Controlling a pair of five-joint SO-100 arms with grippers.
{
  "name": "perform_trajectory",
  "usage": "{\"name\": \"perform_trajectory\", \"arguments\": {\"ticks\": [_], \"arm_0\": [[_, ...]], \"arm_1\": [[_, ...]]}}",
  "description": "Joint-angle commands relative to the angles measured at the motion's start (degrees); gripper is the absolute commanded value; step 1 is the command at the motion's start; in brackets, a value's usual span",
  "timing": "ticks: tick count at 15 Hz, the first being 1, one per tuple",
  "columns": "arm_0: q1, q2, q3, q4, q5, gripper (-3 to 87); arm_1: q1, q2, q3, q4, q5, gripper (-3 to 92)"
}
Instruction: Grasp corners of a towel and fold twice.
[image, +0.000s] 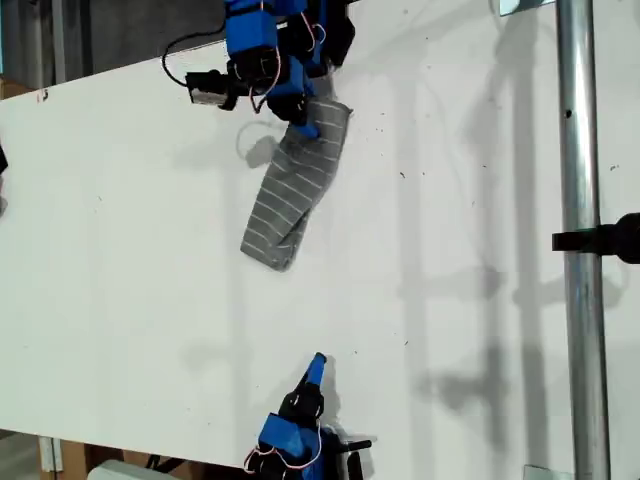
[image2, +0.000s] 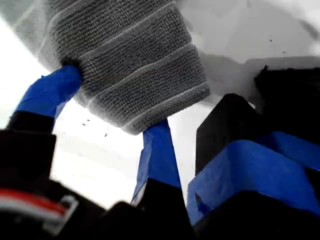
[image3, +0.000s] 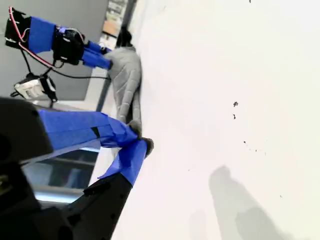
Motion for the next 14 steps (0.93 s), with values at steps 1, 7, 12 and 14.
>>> {"name": "perform_trajectory", "arguments": {"ticks": [1,7,12,14], "arm_0": [[0.5,0.3,0.3,-0.2,-0.5,-0.2],[0.5,0.3,0.3,0.4,-0.1,-1.0],[1.0,0.3,0.1,1.1,0.0,-1.8],[1.0,0.3,0.1,1.1,0.1,-2.0]], "arm_1": [[0.2,-14.4,-2.2,-5.4,0.3,28.2],[6.5,-26.5,-3.3,-25.6,-4.3,15.7],[10.7,-15.5,-5.6,-16.2,-9.1,-0.2],[5.2,-12.4,-18.3,9.6,-5.5,-0.2]]}}
